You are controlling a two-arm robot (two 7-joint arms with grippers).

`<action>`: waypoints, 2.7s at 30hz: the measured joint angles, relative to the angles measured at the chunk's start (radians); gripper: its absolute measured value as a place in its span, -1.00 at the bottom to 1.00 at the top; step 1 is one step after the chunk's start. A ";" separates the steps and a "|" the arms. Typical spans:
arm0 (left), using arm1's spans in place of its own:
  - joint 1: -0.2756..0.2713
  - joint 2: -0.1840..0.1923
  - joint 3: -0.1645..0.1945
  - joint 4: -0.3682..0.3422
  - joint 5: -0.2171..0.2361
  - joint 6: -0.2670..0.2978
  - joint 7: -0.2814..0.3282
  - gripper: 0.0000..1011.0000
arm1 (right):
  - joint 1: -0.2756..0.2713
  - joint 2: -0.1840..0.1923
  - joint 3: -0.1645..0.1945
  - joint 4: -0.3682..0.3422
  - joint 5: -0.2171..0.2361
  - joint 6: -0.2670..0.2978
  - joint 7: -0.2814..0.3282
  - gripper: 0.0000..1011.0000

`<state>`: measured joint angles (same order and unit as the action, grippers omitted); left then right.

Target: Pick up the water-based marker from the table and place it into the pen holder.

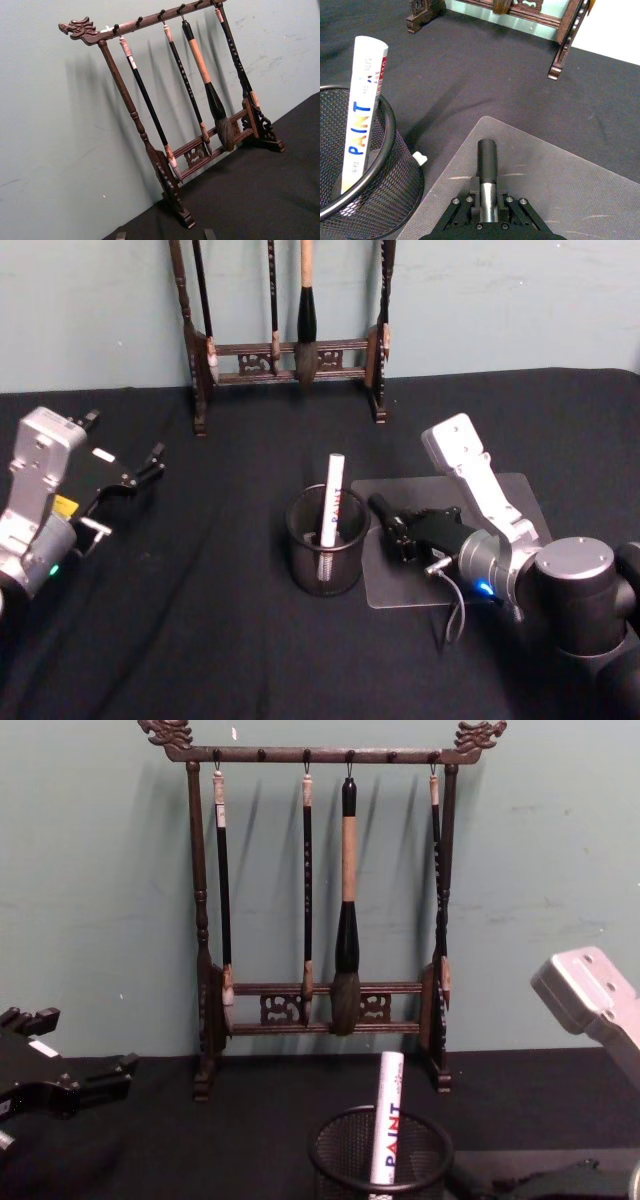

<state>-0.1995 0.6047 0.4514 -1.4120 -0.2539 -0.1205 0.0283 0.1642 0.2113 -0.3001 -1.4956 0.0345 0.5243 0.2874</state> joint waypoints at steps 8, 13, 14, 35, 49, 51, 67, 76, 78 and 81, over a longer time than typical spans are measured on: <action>0.000 0.000 0.000 0.000 0.000 0.000 0.000 0.98 | -0.004 0.002 0.006 -0.008 0.005 -0.017 0.010 -0.61; 0.000 0.000 0.000 0.000 0.000 0.000 0.000 0.98 | -0.012 0.000 0.027 -0.027 0.030 -0.061 0.015 -0.61; 0.000 0.000 0.000 0.000 0.000 0.000 0.000 0.98 | -0.015 -0.002 0.036 -0.035 0.041 -0.082 0.017 -0.61; 0.000 0.000 0.000 0.000 0.000 0.000 0.000 0.98 | -0.098 -0.012 0.120 -0.126 0.222 -0.490 0.056 -0.61; 0.000 0.000 0.000 0.000 0.000 0.000 0.000 0.98 | -0.114 0.001 0.026 -0.103 0.262 -0.636 0.137 -0.61; 0.000 0.000 0.000 0.000 0.000 0.000 0.000 0.98 | -0.110 0.002 0.010 -0.094 0.264 -0.640 0.141 -0.61; 0.000 0.000 0.000 0.000 0.000 0.000 0.000 0.98 | -0.065 0.005 -0.069 -0.037 0.279 -0.661 0.138 -0.61; 0.000 0.000 0.000 0.000 0.000 0.000 0.000 0.98 | -0.046 0.008 -0.099 -0.013 0.288 -0.662 0.131 -0.61; 0.000 0.000 0.000 0.000 0.000 0.000 0.000 0.98 | -0.043 0.009 -0.105 -0.009 0.289 -0.661 0.128 -0.61; 0.000 0.000 0.000 0.000 0.000 0.000 0.000 0.98 | -0.040 0.009 -0.110 -0.004 0.290 -0.661 0.126 -0.61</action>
<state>-0.1995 0.6047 0.4514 -1.4120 -0.2539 -0.1205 0.0283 0.1239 0.2203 -0.4096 -1.4992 0.3250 -0.1366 0.4135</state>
